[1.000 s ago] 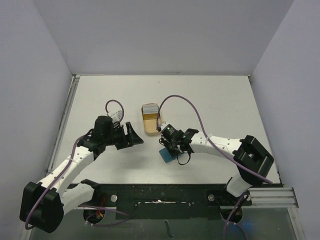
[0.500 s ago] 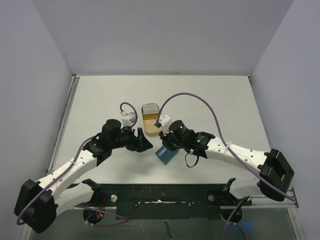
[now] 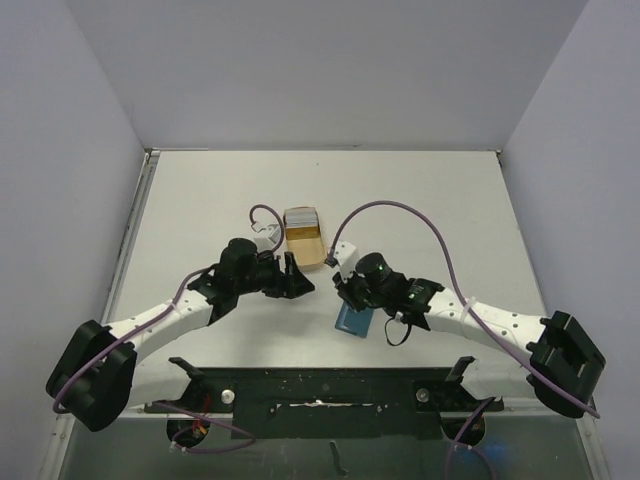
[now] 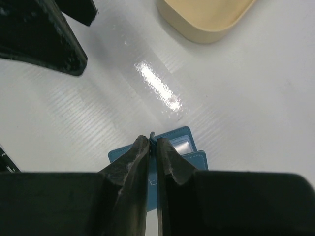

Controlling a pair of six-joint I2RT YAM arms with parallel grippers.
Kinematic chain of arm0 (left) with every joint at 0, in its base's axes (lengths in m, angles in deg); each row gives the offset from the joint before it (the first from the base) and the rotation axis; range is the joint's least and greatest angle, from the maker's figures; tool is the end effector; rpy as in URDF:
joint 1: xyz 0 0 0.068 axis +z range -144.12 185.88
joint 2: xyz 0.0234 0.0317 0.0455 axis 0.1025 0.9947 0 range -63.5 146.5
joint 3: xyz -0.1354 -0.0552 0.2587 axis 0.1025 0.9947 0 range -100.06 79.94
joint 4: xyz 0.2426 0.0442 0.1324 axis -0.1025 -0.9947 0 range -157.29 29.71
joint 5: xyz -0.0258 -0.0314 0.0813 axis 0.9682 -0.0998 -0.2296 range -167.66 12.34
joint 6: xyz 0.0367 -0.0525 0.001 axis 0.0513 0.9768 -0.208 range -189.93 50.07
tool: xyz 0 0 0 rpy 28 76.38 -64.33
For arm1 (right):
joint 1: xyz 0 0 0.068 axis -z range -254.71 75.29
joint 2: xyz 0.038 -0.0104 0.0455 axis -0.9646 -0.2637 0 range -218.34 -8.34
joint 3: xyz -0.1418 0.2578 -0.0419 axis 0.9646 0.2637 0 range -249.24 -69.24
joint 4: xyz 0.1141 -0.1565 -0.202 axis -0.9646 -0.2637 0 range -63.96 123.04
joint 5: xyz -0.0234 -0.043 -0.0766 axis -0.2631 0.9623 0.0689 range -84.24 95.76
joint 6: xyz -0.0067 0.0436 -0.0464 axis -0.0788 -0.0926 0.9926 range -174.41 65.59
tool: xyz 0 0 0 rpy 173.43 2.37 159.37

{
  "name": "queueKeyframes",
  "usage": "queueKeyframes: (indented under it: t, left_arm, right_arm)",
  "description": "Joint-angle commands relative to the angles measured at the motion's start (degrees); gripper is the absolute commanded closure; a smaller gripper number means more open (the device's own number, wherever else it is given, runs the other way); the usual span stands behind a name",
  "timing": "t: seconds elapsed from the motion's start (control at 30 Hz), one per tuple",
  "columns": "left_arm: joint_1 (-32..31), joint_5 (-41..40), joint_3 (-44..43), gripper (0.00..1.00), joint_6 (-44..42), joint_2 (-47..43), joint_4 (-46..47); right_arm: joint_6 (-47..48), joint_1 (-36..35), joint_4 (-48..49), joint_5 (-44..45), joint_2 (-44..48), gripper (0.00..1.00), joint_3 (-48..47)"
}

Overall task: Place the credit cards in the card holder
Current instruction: Open the card holder at the center of the board.

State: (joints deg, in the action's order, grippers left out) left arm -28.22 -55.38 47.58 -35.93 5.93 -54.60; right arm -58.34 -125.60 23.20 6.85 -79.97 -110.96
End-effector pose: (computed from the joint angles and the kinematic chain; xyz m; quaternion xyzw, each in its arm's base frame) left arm 0.2114 -0.1658 0.2101 0.0953 0.8555 -0.4086 0.3035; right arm 0.1793 0.2191 0.2289 -0.3571 0.8320 0.1878 0.3808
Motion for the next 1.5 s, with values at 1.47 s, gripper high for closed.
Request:
queueKeyframes:
  t: [1.47]
  left_arm:
    - [10.0,-9.0,8.2,0.38,20.3,-7.2,-3.9]
  right_arm:
    - [5.9,4.4,30.7,-20.1,-5.8,0.98,9.0]
